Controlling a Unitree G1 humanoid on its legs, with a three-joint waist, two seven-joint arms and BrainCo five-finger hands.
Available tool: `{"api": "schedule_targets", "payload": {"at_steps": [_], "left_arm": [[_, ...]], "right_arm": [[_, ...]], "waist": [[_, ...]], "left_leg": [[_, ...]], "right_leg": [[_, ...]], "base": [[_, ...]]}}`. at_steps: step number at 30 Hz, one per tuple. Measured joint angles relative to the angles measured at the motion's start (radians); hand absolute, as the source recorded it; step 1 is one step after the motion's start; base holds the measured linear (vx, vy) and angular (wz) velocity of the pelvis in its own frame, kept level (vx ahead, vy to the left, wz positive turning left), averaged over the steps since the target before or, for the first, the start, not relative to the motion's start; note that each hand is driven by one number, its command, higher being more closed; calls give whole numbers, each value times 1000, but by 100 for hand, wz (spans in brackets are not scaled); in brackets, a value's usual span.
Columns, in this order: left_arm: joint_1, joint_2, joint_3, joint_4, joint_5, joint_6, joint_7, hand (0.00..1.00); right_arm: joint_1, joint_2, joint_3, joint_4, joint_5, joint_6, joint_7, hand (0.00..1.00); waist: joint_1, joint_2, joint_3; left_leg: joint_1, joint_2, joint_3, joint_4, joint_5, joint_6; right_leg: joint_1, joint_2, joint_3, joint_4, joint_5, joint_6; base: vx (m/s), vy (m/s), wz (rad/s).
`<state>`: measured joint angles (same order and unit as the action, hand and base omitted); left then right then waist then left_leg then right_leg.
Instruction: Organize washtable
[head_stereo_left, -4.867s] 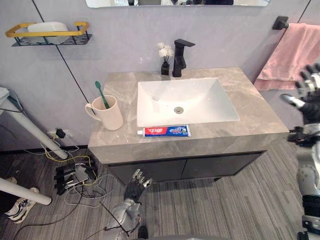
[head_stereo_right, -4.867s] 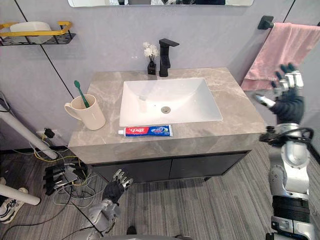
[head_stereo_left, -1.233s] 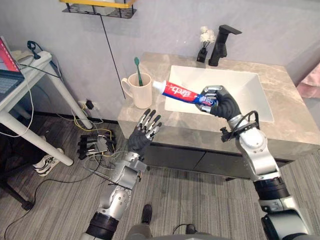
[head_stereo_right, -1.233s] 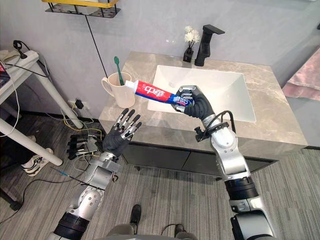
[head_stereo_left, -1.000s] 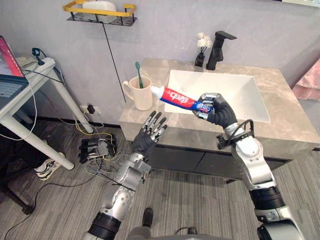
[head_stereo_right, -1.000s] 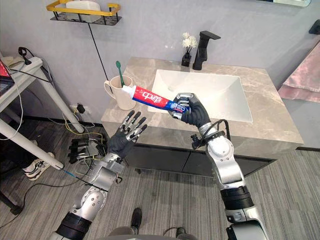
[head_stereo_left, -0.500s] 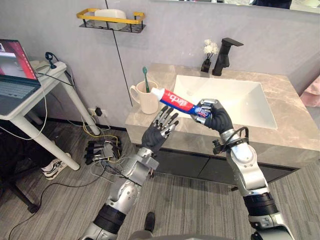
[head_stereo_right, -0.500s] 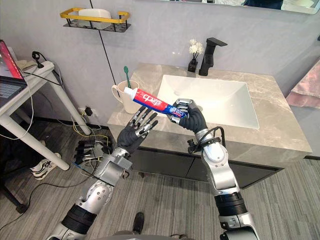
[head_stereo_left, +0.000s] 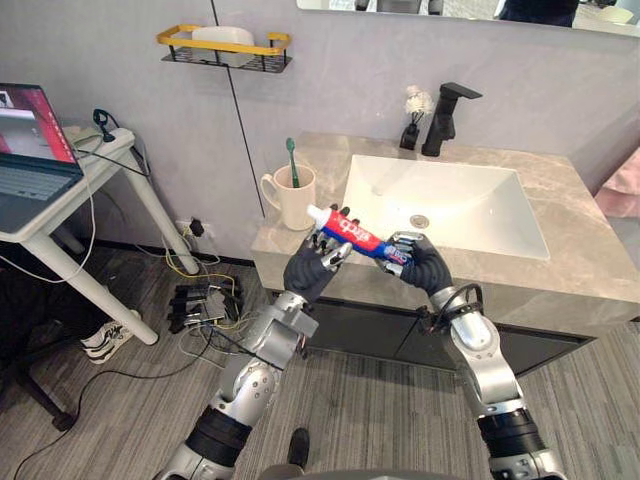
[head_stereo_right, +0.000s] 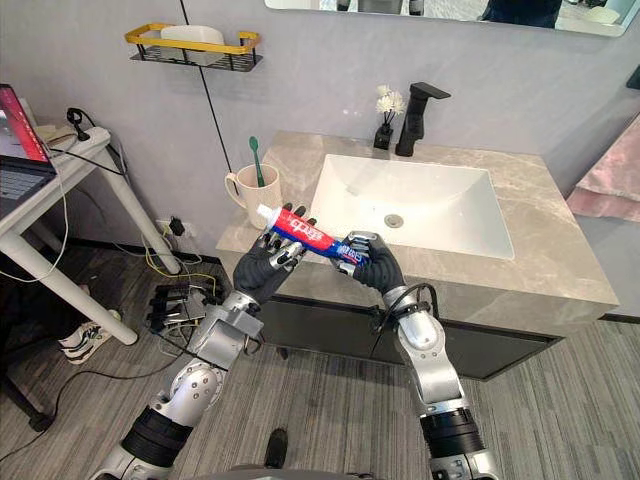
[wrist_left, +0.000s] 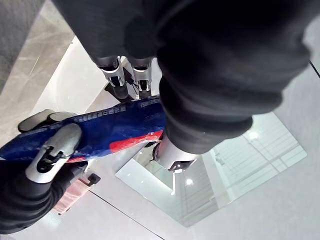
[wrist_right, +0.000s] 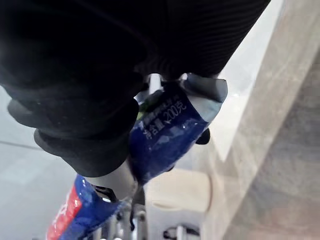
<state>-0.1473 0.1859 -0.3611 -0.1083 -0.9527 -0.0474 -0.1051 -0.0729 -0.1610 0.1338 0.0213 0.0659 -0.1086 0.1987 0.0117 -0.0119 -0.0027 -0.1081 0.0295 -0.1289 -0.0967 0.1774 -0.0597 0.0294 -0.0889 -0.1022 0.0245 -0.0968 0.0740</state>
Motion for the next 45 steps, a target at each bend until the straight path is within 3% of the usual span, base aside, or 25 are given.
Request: {"api": "schedule_targets", "payload": {"at_steps": [12, 20, 32, 33, 45], "left_arm": [[0, 1, -2, 0, 0, 1, 4, 0], [4, 1, -2, 0, 0, 7, 4, 0], [4, -18, -1, -1, 1, 6, 4, 0], [4, -19, -2, -2, 1, 6, 4, 100], [3, -68, -2, -10, 1, -38, 19, 100]], "right_arm": [[33, 15, 38, 36, 2, -22, 2, 100], [39, 17, 45, 43, 1, -25, -2, 100], [38, 18, 45, 24, 3, -19, -25, 100], [38, 18, 45, 11, 3, -14, -26, 100], [38, 26, 78, -83, 94, 24, -21, 100]], "waist": [[-1, -9, -11], [1, -31, -27], [2, -33, -28], [2, -33, -28], [2, -36, -31]], "left_leg": [[4, 6, 21, 0, 0, 0], [5, 10, 51, 0, -5, -3], [16, 16, 81, 0, -15, -1], [16, 18, 83, 0, -15, -1], [19, 24, 89, 1, -15, -2]], "right_leg": [[-1, 4, 22, -12, 8, -3], [-14, 4, 52, -14, 14, -9], [-22, 4, 78, -16, 22, -18], [-23, 5, 79, -18, 23, -20], [-23, 10, 92, -29, 34, -8]], "base": [[-4, 1, -5], [-8, 5, -10], [1, -1, -10], [16, -12, -5], [12, -9, -3]]}}
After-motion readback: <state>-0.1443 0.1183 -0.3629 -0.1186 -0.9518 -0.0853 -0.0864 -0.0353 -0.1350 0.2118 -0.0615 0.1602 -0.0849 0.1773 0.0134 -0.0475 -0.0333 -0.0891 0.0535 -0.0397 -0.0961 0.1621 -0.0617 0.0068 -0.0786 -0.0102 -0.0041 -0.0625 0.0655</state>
